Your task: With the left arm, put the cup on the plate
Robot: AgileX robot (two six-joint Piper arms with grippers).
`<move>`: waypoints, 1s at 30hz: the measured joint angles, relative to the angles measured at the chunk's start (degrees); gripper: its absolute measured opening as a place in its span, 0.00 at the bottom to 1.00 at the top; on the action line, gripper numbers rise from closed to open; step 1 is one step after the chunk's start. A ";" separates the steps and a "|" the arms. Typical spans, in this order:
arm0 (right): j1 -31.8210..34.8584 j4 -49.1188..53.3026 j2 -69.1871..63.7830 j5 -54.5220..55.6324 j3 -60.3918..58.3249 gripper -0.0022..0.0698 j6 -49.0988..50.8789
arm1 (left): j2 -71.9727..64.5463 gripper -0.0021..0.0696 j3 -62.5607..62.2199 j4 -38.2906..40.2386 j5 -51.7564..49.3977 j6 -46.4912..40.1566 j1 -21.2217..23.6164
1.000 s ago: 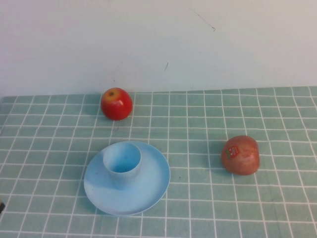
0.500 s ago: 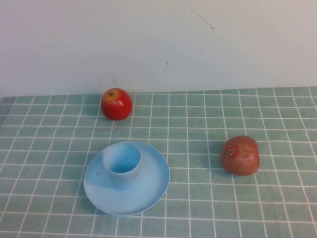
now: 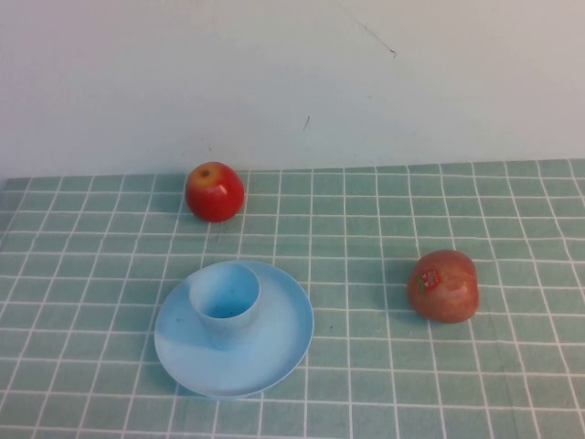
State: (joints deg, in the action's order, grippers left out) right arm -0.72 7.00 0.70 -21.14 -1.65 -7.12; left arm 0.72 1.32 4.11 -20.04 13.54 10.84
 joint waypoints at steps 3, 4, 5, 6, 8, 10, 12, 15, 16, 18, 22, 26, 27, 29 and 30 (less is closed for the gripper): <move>0.00 0.00 0.00 0.00 0.00 0.03 0.00 | 0.00 0.03 0.00 0.00 0.00 0.00 0.00; 0.00 0.00 0.00 0.00 0.00 0.03 0.00 | 0.00 0.03 0.00 0.00 0.00 0.00 -0.11; 0.00 0.00 0.00 0.00 0.00 0.03 0.00 | 0.00 0.03 0.00 0.00 0.00 0.00 -0.72; 0.00 0.00 0.00 0.00 0.00 0.03 0.00 | 0.00 0.03 0.00 0.00 0.00 0.00 -1.51; 0.00 0.00 0.00 0.00 0.00 0.03 0.00 | 0.00 0.03 0.00 0.00 0.00 0.00 -3.46; 0.00 0.00 0.00 0.00 0.00 0.03 0.00 | 0.00 0.03 0.00 0.00 0.00 0.00 -4.90; 0.00 0.00 0.00 0.00 0.00 0.03 0.00 | 0.00 0.03 0.00 0.00 0.00 0.00 -5.63; 0.00 0.00 0.00 0.00 0.00 0.03 0.00 | 0.00 0.03 0.00 0.00 0.00 0.00 -5.72; 0.00 0.00 0.00 0.00 0.00 0.03 0.00 | 0.00 0.03 0.00 0.00 0.00 0.00 -5.72; 0.00 0.00 0.00 0.00 0.00 0.03 0.00 | 0.00 0.03 0.00 0.00 0.00 0.00 -5.72; 0.00 0.00 0.00 0.00 0.00 0.03 0.00 | 0.00 0.03 0.00 0.00 0.00 0.00 -5.72; 0.00 0.00 0.00 0.00 0.00 0.03 0.00 | 0.00 0.03 0.00 0.00 0.00 0.00 -5.72; 0.00 0.00 0.00 0.00 0.00 0.03 0.00 | 0.00 0.03 0.00 0.00 0.00 0.00 -5.72; 0.00 0.00 0.00 0.00 0.00 0.03 0.00 | 0.00 0.03 0.00 0.00 0.00 0.00 -5.72; 0.00 0.00 0.00 0.00 0.00 0.03 0.00 | 0.00 0.03 0.00 0.00 0.00 0.00 -5.72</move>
State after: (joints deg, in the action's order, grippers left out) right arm -0.72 7.00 0.70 -21.14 -1.65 -7.12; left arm 0.72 1.32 4.11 -20.04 13.54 5.12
